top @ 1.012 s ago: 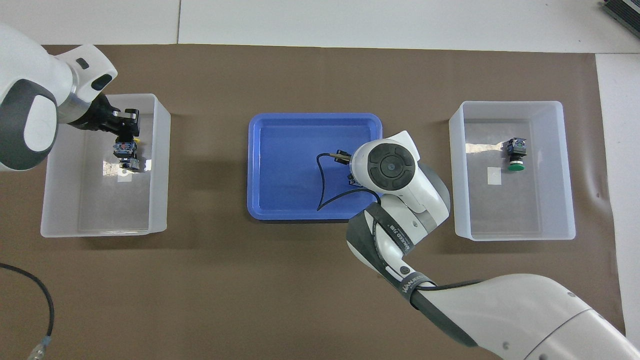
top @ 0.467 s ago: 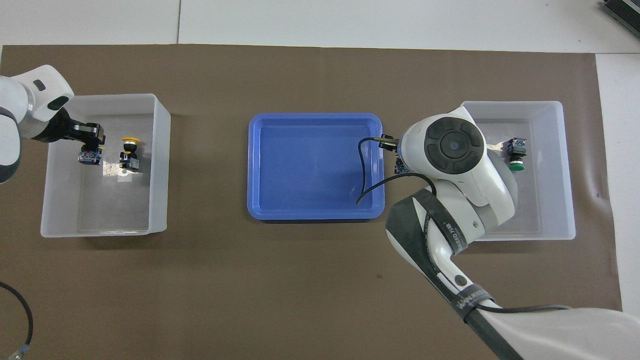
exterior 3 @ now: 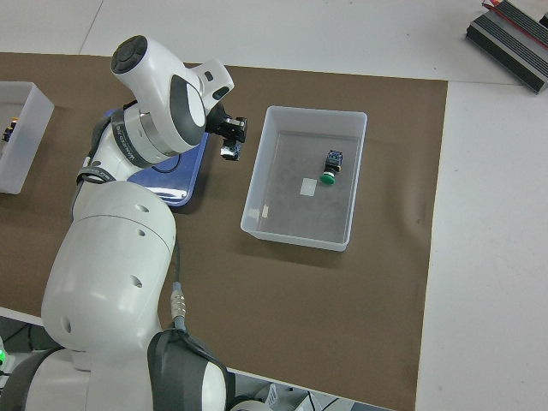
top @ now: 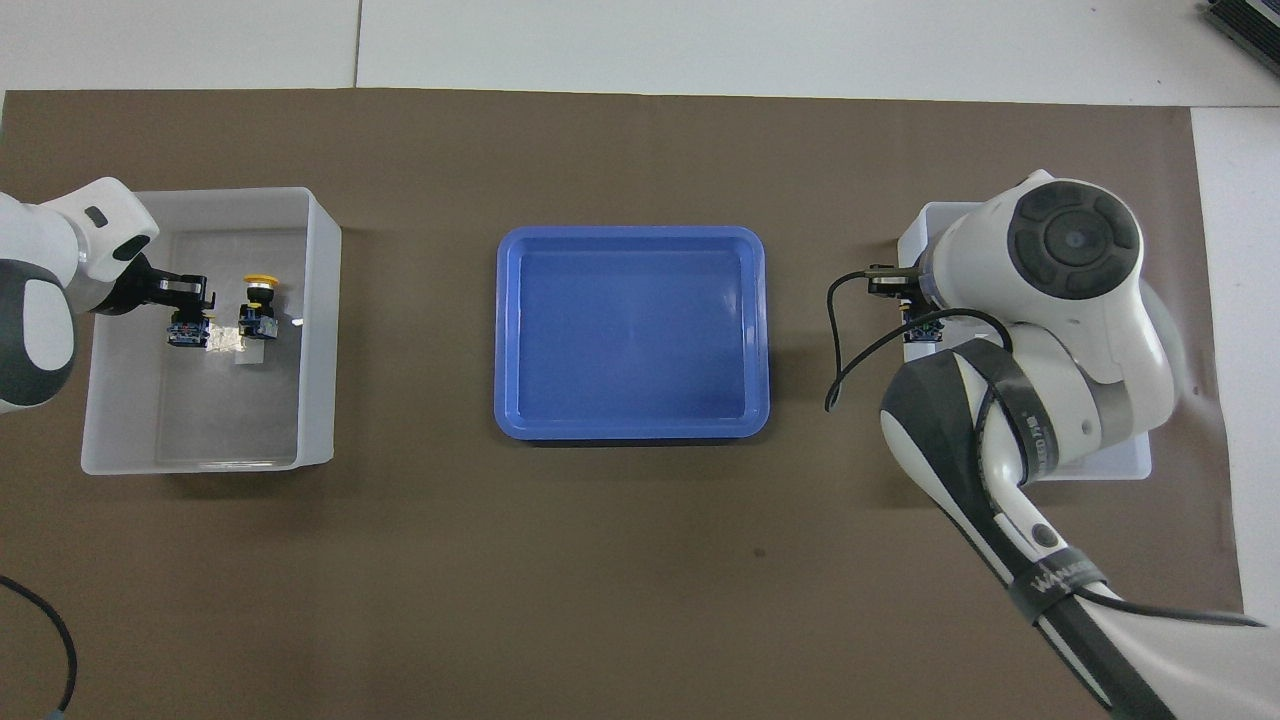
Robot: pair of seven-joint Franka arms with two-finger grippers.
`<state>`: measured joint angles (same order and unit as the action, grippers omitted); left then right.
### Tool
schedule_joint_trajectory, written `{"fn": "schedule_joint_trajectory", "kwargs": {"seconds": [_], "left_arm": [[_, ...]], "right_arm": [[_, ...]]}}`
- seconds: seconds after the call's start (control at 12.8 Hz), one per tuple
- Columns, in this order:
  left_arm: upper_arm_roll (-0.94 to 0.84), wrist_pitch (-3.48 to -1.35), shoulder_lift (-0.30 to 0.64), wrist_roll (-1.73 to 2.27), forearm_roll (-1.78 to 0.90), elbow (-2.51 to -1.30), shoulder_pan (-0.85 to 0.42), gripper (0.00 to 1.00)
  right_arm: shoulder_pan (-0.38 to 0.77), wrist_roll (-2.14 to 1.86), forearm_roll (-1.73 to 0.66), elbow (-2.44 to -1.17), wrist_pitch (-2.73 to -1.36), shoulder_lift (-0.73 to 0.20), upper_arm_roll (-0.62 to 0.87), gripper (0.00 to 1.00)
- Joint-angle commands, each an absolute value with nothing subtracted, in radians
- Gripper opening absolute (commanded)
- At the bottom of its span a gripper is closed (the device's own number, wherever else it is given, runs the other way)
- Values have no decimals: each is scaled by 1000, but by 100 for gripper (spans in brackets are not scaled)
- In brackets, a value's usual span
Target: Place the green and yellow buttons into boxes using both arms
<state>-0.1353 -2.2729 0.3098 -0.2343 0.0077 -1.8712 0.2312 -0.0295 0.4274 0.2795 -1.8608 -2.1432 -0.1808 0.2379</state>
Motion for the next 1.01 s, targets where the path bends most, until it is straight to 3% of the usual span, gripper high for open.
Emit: {"fn": "schedule_joint_trajectory", "kwargs": {"seconds": [0.0,0.39,0.7,0.93], "left_arm": [[-138,-2361,325,-256,3,-1907,241,0],[-138,-2393,336,-261,3,-1927,247,1],[-138,-2370,337,-262,34,-1908,249,38],[-138,-2281,339,-268,34,-1844,245,47]], "right_arm": [[-138,206,165,-1890,-2151,-167,250,0],[-210,40,132,-1972,-2174,-169,250,0],[-261,11,130,-2103,-2318,-169,249,0],[-264,11,130,-2155,-2377,-175,249,0]]}}
